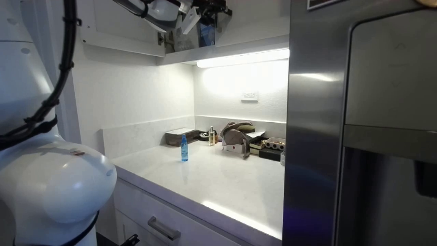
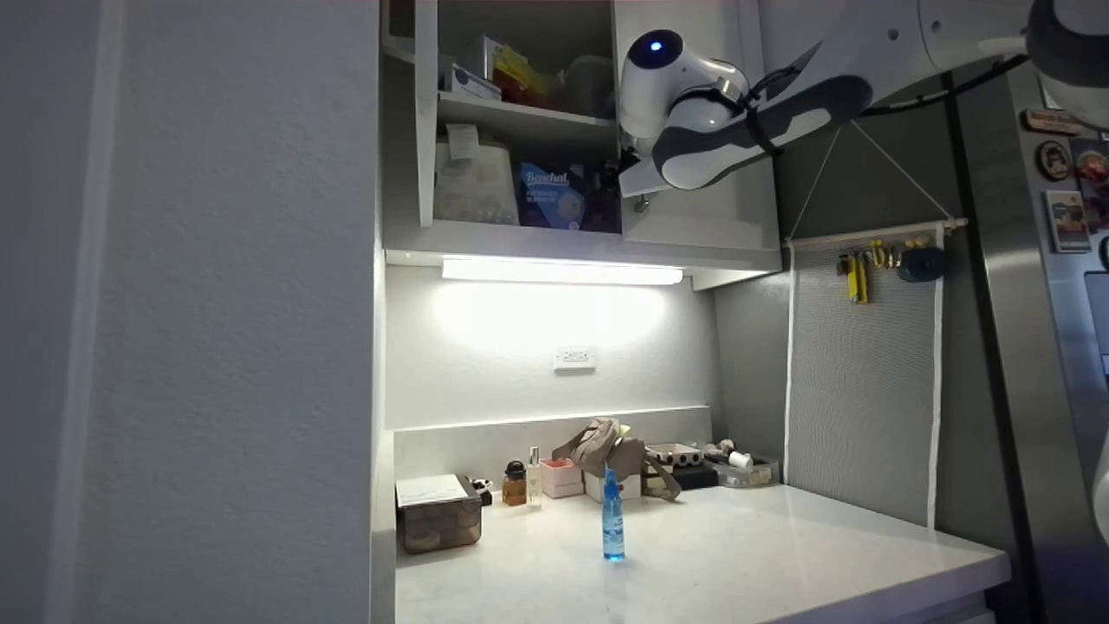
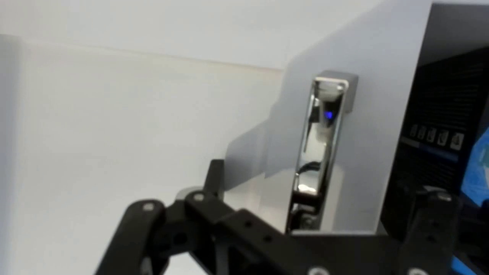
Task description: Open the top left and right cabinet doors respectively
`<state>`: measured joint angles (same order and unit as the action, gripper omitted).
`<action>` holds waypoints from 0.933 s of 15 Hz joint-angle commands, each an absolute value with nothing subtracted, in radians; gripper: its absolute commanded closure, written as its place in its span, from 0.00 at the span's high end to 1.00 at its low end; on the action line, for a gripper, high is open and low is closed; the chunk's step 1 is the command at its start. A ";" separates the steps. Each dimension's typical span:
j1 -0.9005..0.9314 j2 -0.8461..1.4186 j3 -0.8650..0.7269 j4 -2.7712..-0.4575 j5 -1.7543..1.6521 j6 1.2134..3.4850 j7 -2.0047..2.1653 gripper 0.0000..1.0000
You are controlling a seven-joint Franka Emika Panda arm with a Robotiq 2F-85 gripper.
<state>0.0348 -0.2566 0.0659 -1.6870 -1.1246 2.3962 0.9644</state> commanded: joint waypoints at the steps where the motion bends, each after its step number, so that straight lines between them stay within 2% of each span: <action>1: 0.042 -0.328 0.026 -1.763 -0.963 2.475 0.794 1.00; 6: 0.029 -0.379 0.018 -1.814 -0.736 2.553 0.570 1.00; 8: 0.013 -0.395 0.032 -1.829 -0.672 2.572 0.508 0.97; 9: 0.006 -0.401 0.038 -1.833 -0.639 2.580 0.485 0.74; 10: -0.002 -0.405 0.043 -1.838 -0.613 2.590 0.464 0.71; 14: -0.037 -0.418 0.067 -1.850 -0.534 2.613 0.412 0.42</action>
